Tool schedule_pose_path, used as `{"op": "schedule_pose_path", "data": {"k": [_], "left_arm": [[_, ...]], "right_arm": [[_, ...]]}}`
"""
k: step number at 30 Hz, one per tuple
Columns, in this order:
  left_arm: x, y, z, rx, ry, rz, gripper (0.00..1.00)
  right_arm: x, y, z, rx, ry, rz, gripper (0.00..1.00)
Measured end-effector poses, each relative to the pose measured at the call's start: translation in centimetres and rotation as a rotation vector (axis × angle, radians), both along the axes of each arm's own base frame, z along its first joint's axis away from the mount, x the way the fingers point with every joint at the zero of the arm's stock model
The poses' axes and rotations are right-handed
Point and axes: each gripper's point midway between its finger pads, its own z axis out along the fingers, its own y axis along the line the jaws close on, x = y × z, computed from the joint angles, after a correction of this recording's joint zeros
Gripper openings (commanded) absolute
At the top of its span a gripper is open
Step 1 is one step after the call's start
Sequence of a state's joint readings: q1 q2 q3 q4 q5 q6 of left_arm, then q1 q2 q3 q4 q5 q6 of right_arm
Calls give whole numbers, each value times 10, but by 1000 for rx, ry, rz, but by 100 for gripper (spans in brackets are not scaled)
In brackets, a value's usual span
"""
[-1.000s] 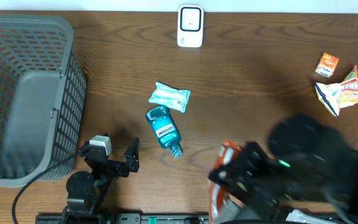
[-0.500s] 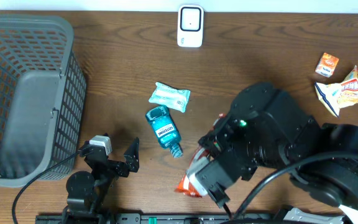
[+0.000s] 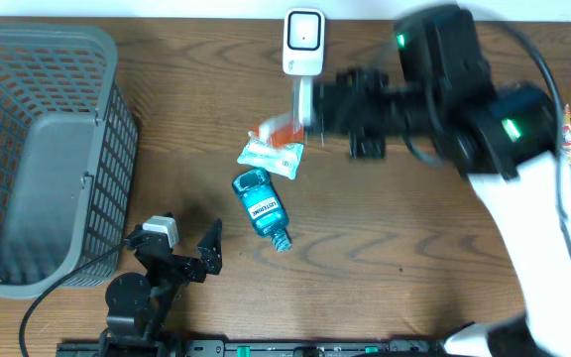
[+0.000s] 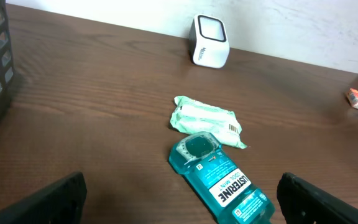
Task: Scan the item barcode
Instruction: 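Carry the orange-red bar up to the white scanner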
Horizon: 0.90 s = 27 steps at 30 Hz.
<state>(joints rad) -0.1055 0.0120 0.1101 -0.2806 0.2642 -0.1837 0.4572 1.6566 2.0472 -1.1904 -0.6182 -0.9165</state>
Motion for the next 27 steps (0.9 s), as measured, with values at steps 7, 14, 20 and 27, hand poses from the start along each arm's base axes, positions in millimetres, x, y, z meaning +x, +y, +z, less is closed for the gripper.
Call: {"op": "schedule_pose_path", "data": {"k": [7, 14, 20, 27], "left_arm": [[0, 0, 0, 0, 0, 0, 98], [0, 0, 0, 0, 1, 0, 98], [0, 0, 0, 0, 0, 0, 98], [0, 0, 0, 0, 0, 0, 98]], "right_arm": [[96, 5, -45, 209, 288, -160, 1], [183, 7, -85, 463, 541, -284, 1], [239, 7, -138, 623, 764, -365, 1], [262, 16, -183, 716, 924, -369, 1]]}}
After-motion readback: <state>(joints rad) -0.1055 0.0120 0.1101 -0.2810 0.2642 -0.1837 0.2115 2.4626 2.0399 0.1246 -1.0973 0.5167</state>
